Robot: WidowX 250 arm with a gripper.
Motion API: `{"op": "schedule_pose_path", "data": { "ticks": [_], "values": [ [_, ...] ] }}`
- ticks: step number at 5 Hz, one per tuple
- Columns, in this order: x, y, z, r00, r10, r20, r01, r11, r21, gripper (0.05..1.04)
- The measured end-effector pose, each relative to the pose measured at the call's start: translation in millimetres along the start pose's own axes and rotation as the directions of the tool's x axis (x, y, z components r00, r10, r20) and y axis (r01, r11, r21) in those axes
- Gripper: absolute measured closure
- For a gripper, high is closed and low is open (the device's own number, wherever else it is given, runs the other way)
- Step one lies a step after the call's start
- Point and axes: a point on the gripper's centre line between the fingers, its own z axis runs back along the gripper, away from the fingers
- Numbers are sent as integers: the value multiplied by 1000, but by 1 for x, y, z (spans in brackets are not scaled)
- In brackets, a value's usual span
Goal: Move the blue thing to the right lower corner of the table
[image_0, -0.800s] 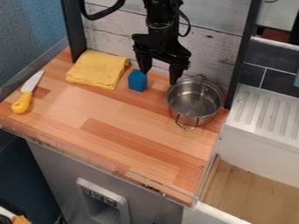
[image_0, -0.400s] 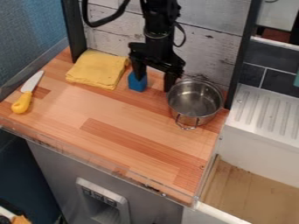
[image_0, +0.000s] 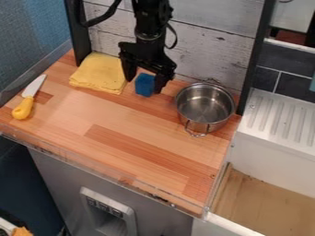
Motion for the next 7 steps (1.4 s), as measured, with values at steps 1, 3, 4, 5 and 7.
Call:
{"op": "schedule_pose_path", "data": {
  "ticks": [1,3,4,5,7],
  "values": [
    [7,10,-12,999,22,-25,-21,1000,11,83],
    [14,8,-34,998,19,-64,-20,1000,-9,83],
    [15,11,-42,997,31,-77,-30,1000,8,119],
    [18,9,-42,997,45,-60,-45,999,0,396],
    [10,15,-40,995,76,-69,-77,997,-15,462]
  ]
}}
